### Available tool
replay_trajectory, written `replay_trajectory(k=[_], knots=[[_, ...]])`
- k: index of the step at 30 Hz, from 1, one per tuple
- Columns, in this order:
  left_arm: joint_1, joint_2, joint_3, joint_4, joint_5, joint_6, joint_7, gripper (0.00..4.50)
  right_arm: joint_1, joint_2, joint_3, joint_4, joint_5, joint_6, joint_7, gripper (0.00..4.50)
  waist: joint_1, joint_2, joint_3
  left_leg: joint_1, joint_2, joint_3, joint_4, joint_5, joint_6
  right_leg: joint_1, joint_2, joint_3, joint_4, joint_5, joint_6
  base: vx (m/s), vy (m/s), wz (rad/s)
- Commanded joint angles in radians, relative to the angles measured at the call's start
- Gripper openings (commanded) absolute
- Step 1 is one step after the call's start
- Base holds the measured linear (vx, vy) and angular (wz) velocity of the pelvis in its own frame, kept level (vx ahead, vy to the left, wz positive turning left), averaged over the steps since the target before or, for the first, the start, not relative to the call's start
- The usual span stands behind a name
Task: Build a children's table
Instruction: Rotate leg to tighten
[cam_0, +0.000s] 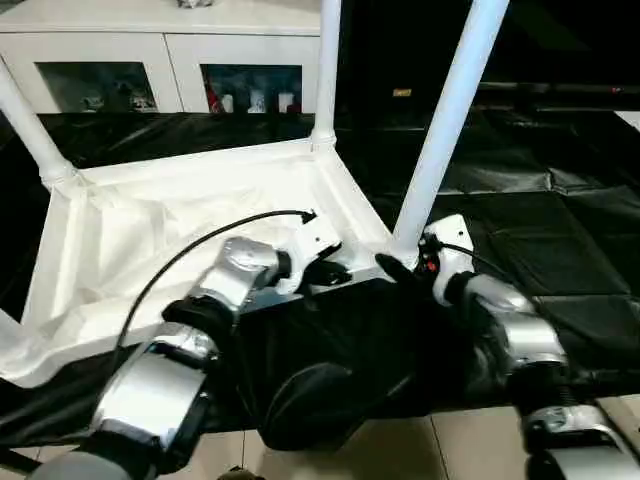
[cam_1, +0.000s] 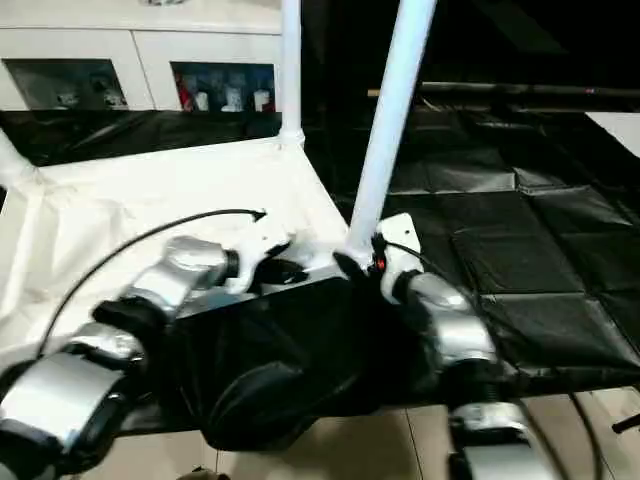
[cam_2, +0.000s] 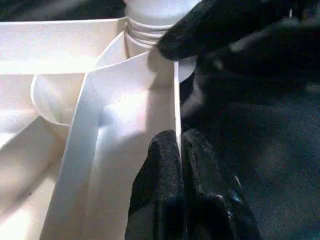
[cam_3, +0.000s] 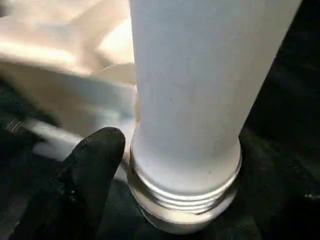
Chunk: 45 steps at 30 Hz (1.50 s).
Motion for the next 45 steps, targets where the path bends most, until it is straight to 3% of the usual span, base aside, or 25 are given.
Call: replay_trajectory(k=[1, 5, 11, 12, 16, 17, 19, 22, 25, 29, 33, 37, 38, 42, 45], knots=[[0.020, -0.007, -0.028, -0.031, -0.027, -0.037, -0.094, 0.00, 0.017, -0.007, 0.084, -0.049, 0.040, 0.022, 0.182, 3.68, 0.007, -0.007, -0.058, 0.019, 0.036, -0.016, -0.057, -0.222, 0.073, 0.049, -0.056, 0.040, -0.070, -0.085, -0.243, 0.000, 0.000, 0.00], [0.042, 0.040, -0.029, -0.065, -0.046, -0.028, -0.209, 0.00, 0.016, -0.089, 0.099, -0.062, 0.043, 0.031, 0.321, 3.68, 0.010, -0.007, -0.056, 0.020, 0.039, -0.015, -0.058, -0.235, 0.068, 0.046, -0.059, 0.038, -0.071, -0.117, -0.260, 0.000, 0.000, 0.00], [0.058, 0.089, -0.033, -0.097, -0.051, -0.024, -0.278, 0.00, -0.005, -0.120, 0.090, -0.044, 0.061, 0.035, 0.383, 3.68, 0.015, -0.006, -0.056, 0.025, 0.042, -0.017, -0.062, -0.259, 0.042, 0.041, -0.060, 0.040, -0.072, -0.166, -0.256, 0.000, 0.000, 0.00], [0.061, 0.093, -0.033, -0.102, -0.053, -0.023, -0.283, 0.00, -0.005, -0.120, 0.091, -0.044, 0.065, 0.042, 0.393, 3.45, 0.016, -0.008, -0.057, 0.024, 0.041, -0.017, -0.062, -0.252, 0.039, 0.042, -0.060, 0.040, -0.070, -0.154, -0.258, 0.000, 0.000, 0.00], [0.068, 0.094, -0.031, -0.114, -0.052, -0.018, -0.281, 0.00, 0.003, -0.113, 0.096, -0.056, 0.073, 0.053, 0.398, 3.31, 0.018, -0.009, -0.059, 0.023, 0.041, -0.016, -0.059, -0.225, 0.046, 0.044, -0.061, 0.040, -0.066, -0.118, -0.264, 0.000, 0.000, 0.00], [0.070, 0.090, -0.028, -0.115, -0.051, -0.016, -0.270, 0.00, 0.012, -0.106, 0.102, -0.063, 0.072, 0.055, 0.396, 2.99, 0.017, -0.009, -0.058, 0.023, 0.040, -0.015, -0.059, -0.222, 0.049, 0.043, -0.060, 0.039, -0.066, -0.115, -0.264, 0.000, 0.000, 0.00], [0.070, 0.079, -0.023, -0.111, -0.048, -0.009, -0.238, 0.00, 0.024, -0.095, 0.106, -0.066, 0.067, 0.059, 0.382, 2.94, 0.017, -0.009, -0.058, 0.023, 0.040, -0.015, -0.059, -0.226, 0.047, 0.043, -0.060, 0.039, -0.068, -0.128, -0.261, 0.000, 0.000, 0.00], [0.049, 0.056, -0.014, -0.074, -0.025, 0.007, -0.127, 0.00, 0.036, -0.060, 0.096, -0.042, 0.037, 0.034, 0.287, 2.74, 0.016, -0.010, -0.055, 0.025, 0.042, -0.017, -0.062, -0.251, 0.032, 0.038, -0.063, 0.040, -0.073, -0.176, -0.248, 0.000, 0.000, 0.00], [0.029, 0.031, -0.001, -0.042, -0.016, 0.021, -0.032, 0.00, 0.042, -0.021, 0.078, -0.010, 0.017, 0.017, 0.174, 2.69, 0.011, -0.013, -0.051, 0.030, 0.037, -0.020, -0.067, -0.312, 0.004, 0.034, -0.065, 0.041, -0.088, -0.306, -0.212, 0.000, 0.000, 0.00], [-0.032, -0.061, 0.039, 0.022, -0.018, 0.079, 0.195, 0.00, 0.029, 0.109, -0.012, 0.063, 0.016, 0.027, -0.166, 2.66, -0.001, -0.009, -0.048, 0.034, 0.036, -0.027, -0.073, -0.365, -0.028, 0.025, -0.066, 0.042, -0.099, -0.400, -0.175, 0.000, 0.000, 0.00], [-0.070, -0.139, 0.063, 0.054, -0.030, 0.108, 0.335, 0.00, -0.002, 0.197, -0.075, 0.110, 0.031, 0.048, -0.373, 2.66, -0.007, -0.003, -0.051, 0.036, 0.035, -0.029, -0.074, -0.373, -0.038, 0.023, -0.063, 0.044, -0.097, -0.351, -0.182, 0.000, 0.000, 0.00], [-0.075, -0.176, 0.057, 0.058, -0.035, 0.092, 0.318, 0.00, -0.015, 0.237, -0.056, 0.114, 0.004, 0.038, -0.403, 2.66, -0.003, -0.004, -0.056, 0.026, 0.030, -0.024, -0.069, -0.308, -0.004, 0.034, -0.061, 0.044, -0.091, -0.251, -0.184, 0.000, 0.000, 0.00], [-0.074, -0.181, 0.053, 0.057, -0.034, 0.086, 0.309, 0.00, -0.018, 0.243, -0.049, 0.115, 0.000, 0.031, -0.398, 3.22, -0.004, -0.005, -0.057, 0.025, 0.029, -0.023, -0.068, -0.294, 0.005, 0.036, -0.061, 0.044, -0.089, -0.227, -0.187, 0.000, 0.000, 0.00], [-0.068, -0.178, 0.033, 0.061, -0.019, 0.050, 0.284, 0.00, -0.025, 0.250, -0.040, 0.112, -0.004, 0.004, -0.394, 3.57, -0.003, -0.004, -0.058, 0.023, 0.029, -0.022, -0.067, -0.263, 0.022, 0.039, -0.060, 0.043, -0.085, -0.182, -0.200, 0.000, 0.000, 0.00], [-0.063, -0.166, 0.029, 0.062, -0.017, 0.038, 0.272, 0.00, -0.021, 0.222, -0.025, 0.091, -0.020, -0.005, -0.380, 3.85, -0.004, -0.003, -0.055, 0.026, 0.030, -0.023, -0.069, -0.289, 0.017, 0.038, -0.060, 0.042, -0.090, -0.228, -0.193, 0.000, 0.000, 0.00]])
